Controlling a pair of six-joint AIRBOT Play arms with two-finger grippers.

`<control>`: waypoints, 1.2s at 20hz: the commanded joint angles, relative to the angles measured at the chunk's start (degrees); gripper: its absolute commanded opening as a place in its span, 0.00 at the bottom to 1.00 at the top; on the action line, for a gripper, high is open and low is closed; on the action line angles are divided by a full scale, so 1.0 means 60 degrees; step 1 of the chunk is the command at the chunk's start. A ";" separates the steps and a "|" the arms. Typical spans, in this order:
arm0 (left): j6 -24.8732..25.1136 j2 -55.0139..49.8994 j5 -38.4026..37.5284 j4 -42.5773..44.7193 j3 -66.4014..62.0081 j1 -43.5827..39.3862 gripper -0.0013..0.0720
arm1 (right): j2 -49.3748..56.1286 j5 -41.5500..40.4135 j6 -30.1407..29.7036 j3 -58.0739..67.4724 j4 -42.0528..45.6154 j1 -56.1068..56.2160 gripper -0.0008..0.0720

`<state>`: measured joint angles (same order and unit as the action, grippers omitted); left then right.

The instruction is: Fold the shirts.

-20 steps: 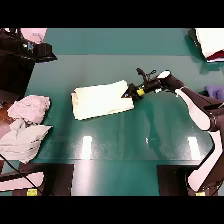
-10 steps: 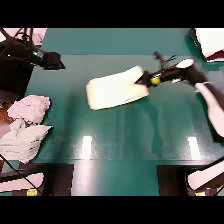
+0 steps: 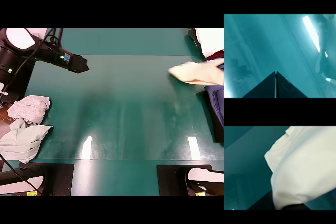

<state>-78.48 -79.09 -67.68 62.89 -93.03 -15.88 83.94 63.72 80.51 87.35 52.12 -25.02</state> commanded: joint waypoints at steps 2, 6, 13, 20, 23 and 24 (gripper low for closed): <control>-0.0044 0.0007 0.0357 -0.0055 0.0004 -0.0433 0.05 | 0.0058 -0.0317 0.0186 0.0004 0.0226 -0.1617 0.04; -0.0127 0.0007 0.0353 -0.0047 0.0004 -0.0433 0.05 | -0.0051 -0.0783 -0.0047 0.0025 -0.1013 -0.2029 0.04; -0.0098 0.0007 0.0342 0.0007 0.0004 -0.0430 0.05 | -0.1519 -0.0463 -0.0506 0.0018 -0.1410 -0.3173 0.04; -0.0091 0.0007 0.0248 0.0025 0.0004 -0.0433 0.05 | -0.2171 0.1668 -0.0488 0.0000 0.0637 -0.4022 0.04; 0.0160 0.0007 0.0153 0.0022 0.0004 -0.0433 0.05 | -0.2167 0.2787 -0.0339 -0.0004 0.2677 -0.4025 0.04; 0.0160 0.0007 0.0157 0.0022 0.0004 -0.0433 0.05 | -0.2175 0.3038 -0.0029 -0.0004 0.3381 -0.4025 0.04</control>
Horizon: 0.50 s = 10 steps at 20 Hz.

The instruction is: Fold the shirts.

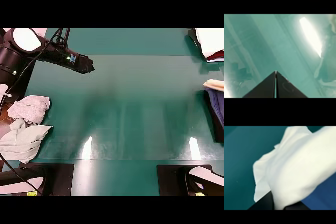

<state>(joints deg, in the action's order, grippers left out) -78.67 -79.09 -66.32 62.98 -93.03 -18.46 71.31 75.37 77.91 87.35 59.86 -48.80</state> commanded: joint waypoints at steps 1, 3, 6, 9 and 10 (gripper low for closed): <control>0.0193 0.0007 -0.0076 0.0007 0.0004 -0.0004 0.05 | -0.0069 0.1319 0.0579 -0.0004 0.2736 -0.0062 0.05; 0.0193 0.0007 -0.0098 0.0011 0.0004 -0.0004 0.05 | -0.0066 0.1647 0.0765 -0.0004 0.3814 -0.0062 0.42; 0.0193 0.0007 -0.0102 0.0011 0.0004 -0.0004 0.05 | -0.0069 0.1719 0.0761 -0.0004 0.4036 -0.0069 0.64; 0.0193 0.0007 -0.0102 0.0007 0.0004 -0.0004 0.05 | -0.0066 0.1723 0.0761 -0.0004 0.4025 0.0138 0.64; 0.0193 0.0007 -0.0102 0.0007 0.0004 -0.0004 0.05 | -0.0066 0.1723 0.0765 -0.0004 0.4022 0.0248 0.64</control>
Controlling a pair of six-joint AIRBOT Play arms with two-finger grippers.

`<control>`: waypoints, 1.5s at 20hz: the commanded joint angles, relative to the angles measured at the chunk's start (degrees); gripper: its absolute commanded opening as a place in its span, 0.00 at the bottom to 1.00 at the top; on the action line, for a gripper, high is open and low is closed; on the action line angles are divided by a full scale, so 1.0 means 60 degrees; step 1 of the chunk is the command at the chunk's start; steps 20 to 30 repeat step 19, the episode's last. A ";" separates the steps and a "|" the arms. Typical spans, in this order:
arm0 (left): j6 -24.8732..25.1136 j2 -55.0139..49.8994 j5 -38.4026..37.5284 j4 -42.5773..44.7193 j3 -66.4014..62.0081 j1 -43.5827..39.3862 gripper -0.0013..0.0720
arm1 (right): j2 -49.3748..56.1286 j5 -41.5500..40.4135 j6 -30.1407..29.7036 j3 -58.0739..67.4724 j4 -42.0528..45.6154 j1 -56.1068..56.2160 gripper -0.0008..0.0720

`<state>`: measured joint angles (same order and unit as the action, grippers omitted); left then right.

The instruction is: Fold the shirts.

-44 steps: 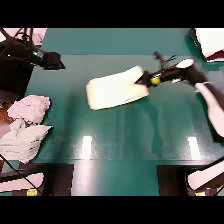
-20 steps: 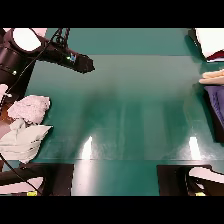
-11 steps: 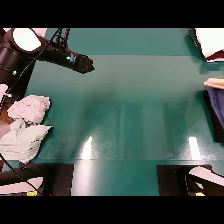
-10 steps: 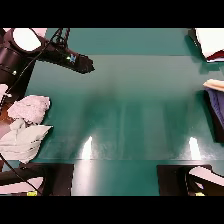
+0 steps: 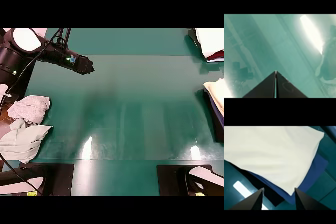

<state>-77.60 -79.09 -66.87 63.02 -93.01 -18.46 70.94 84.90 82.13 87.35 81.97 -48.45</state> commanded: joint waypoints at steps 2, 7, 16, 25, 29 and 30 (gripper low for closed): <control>0.0011 0.0007 0.0004 -0.0004 0.0000 -0.0004 0.05 | -0.0011 0.0240 0.0164 -0.0004 -0.0452 0.0554 0.62; -0.0022 0.0007 -0.0204 -0.0073 -0.0004 0.0000 0.05 | -0.0011 0.0561 0.0149 0.0000 -0.3504 0.2488 0.56; -0.0022 0.0007 -0.0131 -0.0073 -0.0004 0.0000 0.05 | -0.0004 0.0018 -0.0211 -0.0004 -0.3399 0.6269 0.04; -0.0022 0.0007 -0.0131 -0.0073 -0.0004 0.0000 0.05 | -0.0004 0.0029 -0.0208 -0.0004 -0.3402 0.6604 0.04; -0.0022 0.0007 -0.0131 -0.0073 -0.0004 0.0000 0.05 | -0.0004 0.0029 -0.0208 -0.0004 -0.3402 0.6604 0.04; -0.0022 0.0007 -0.0131 -0.0073 -0.0004 0.0000 0.05 | -0.0004 0.0029 -0.0208 -0.0004 -0.3402 0.6604 0.04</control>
